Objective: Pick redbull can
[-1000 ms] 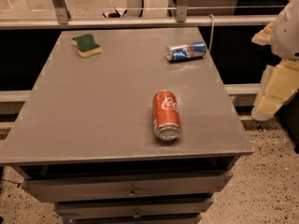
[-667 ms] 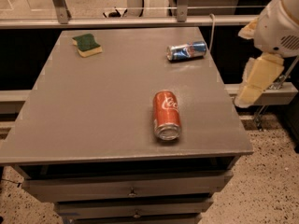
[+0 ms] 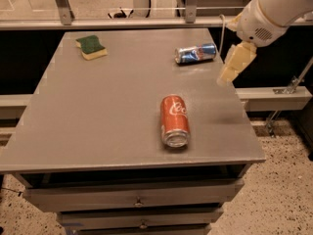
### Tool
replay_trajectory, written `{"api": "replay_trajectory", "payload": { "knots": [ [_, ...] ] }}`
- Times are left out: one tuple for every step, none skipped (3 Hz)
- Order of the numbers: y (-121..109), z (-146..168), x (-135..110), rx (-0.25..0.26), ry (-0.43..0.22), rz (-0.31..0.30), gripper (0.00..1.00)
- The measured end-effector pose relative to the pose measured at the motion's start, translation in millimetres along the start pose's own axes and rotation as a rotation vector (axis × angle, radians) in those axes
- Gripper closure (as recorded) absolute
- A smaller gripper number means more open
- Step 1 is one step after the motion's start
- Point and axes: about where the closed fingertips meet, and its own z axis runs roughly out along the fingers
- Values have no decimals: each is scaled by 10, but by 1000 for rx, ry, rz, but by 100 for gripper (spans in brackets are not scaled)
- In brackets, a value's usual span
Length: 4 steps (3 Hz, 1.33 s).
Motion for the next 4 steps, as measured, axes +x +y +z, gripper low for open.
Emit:
{"api": "replay_trajectory", "payload": {
  "knots": [
    [-395,350,-52,-2,-81,29,0],
    [-682,676,-67,-16,-150,76,0],
    [-918,968,-116,-23,-194,100,0],
    [-1099,1195,-193,-20,-215,90,0]
  ]
}}
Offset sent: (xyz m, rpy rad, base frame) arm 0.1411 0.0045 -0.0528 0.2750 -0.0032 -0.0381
